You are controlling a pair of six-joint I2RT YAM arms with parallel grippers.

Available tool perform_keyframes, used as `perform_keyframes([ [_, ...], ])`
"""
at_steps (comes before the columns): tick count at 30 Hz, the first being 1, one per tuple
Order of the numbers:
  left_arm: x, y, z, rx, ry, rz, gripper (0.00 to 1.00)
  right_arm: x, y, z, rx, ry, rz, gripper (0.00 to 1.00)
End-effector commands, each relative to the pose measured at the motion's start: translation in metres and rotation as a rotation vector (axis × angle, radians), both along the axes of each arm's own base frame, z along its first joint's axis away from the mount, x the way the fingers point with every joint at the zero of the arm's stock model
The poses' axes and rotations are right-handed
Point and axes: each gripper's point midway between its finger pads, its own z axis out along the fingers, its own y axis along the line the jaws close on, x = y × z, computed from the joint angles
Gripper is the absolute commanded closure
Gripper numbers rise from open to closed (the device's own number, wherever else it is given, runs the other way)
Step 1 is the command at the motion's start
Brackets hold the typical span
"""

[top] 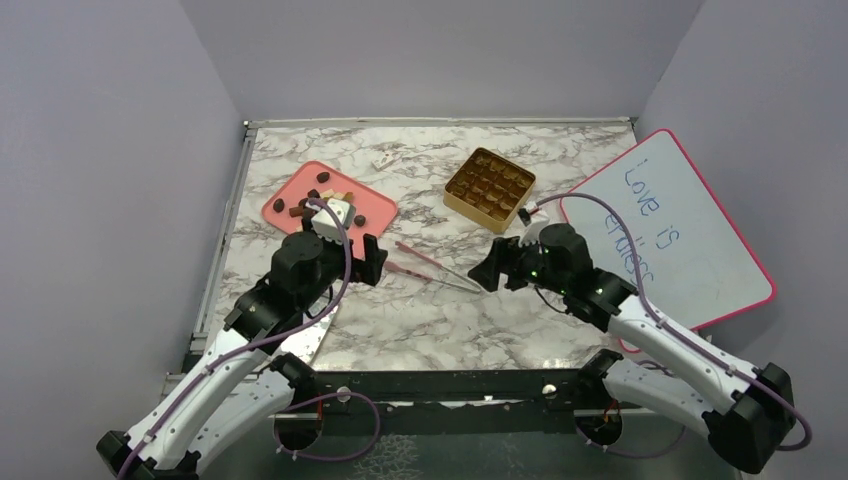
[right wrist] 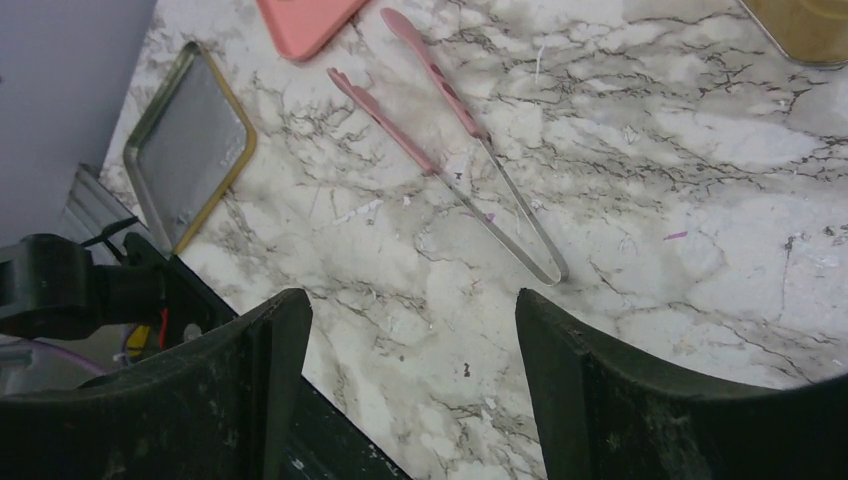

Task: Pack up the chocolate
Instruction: Pick up the clamp from the center of the board.

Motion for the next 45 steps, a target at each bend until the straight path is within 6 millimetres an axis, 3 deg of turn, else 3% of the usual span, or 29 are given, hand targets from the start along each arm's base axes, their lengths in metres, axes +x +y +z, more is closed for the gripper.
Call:
perform_keyframes([
  [1,0.006,0.028,0.01,0.019,-0.048,0.147,0.01,0.011,0.014,-0.018,-0.043,-0.012,0.064,0.22],
  [10,0.006,0.063,0.029,-0.004,-0.116,0.322,0.01,0.035,0.046,-0.073,-0.312,-0.043,0.164,0.21],
  [16,-0.002,0.085,0.045,-0.055,-0.177,0.408,0.01,0.05,0.08,-0.091,-0.42,-0.082,0.274,0.16],
  [24,-0.008,0.094,0.051,-0.091,-0.211,0.442,0.01,0.074,0.085,-0.113,-0.543,-0.104,0.271,0.15],
  [35,-0.005,0.082,0.046,-0.074,-0.193,0.383,0.01,0.066,0.093,-0.138,-0.524,0.009,0.274,0.22],
  [40,-0.005,0.078,0.045,-0.071,-0.187,0.364,0.01,0.048,0.092,-0.142,-0.494,0.05,0.301,0.27],
  [45,-0.004,0.074,0.044,-0.065,-0.184,0.345,0.01,0.041,0.092,-0.146,-0.491,0.066,0.31,0.32],
])
